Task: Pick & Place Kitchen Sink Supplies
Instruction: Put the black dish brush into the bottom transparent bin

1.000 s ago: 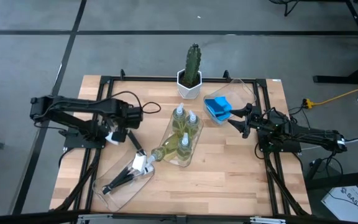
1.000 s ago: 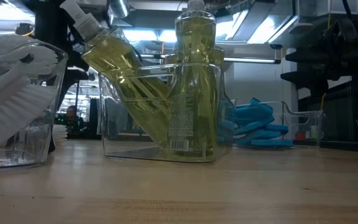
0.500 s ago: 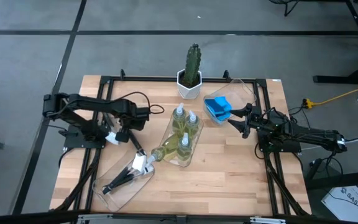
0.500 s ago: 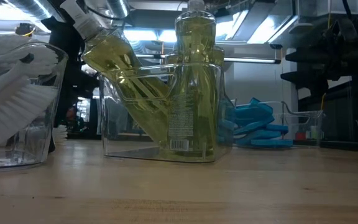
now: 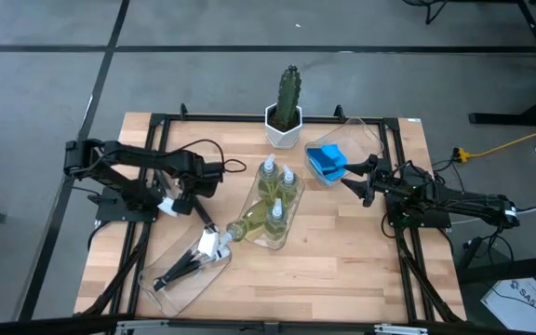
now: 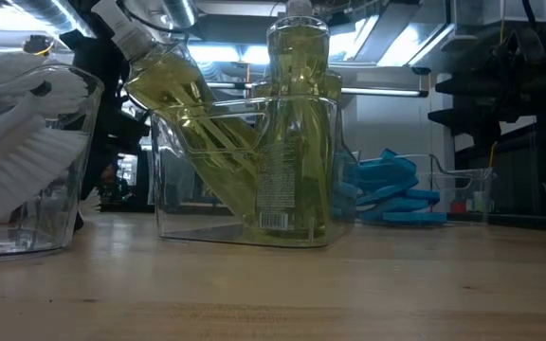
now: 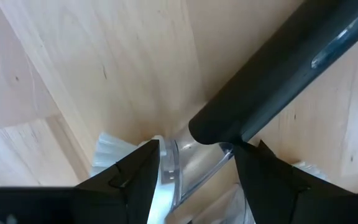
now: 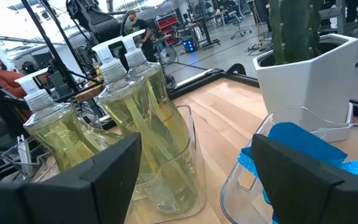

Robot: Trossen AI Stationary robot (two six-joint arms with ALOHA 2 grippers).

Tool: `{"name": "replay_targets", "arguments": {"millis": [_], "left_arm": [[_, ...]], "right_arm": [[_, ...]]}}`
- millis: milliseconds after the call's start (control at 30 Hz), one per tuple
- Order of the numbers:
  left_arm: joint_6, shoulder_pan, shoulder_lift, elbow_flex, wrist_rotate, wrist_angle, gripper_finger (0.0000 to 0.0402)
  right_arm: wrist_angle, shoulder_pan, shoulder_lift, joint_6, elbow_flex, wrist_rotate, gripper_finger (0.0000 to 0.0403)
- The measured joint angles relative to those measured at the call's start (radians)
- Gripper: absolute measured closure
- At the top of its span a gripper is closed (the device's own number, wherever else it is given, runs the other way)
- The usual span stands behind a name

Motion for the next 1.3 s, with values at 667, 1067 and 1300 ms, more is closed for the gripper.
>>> {"name": "replay_targets", "arguments": {"millis": [667,1067,1300], "left_arm": [[-0.315,0.296,-0.098,0.067,-0.527,0.020,0.0219],[-0.221,0.145,-0.125,0.161,-0.240,-0.053,0.0255],[-0.182,0.119,-0.023,0.120,-0.315,0.048,0.0236]], "right_arm": [[0.000,0.000,0.000,0.000,0.000,0.000,0.0102],[0.000,0.000,0.000,0.000,0.000,0.000,0.0102],[0.000,0.000,0.000,0.000,0.000,0.000,0.0102]]}}
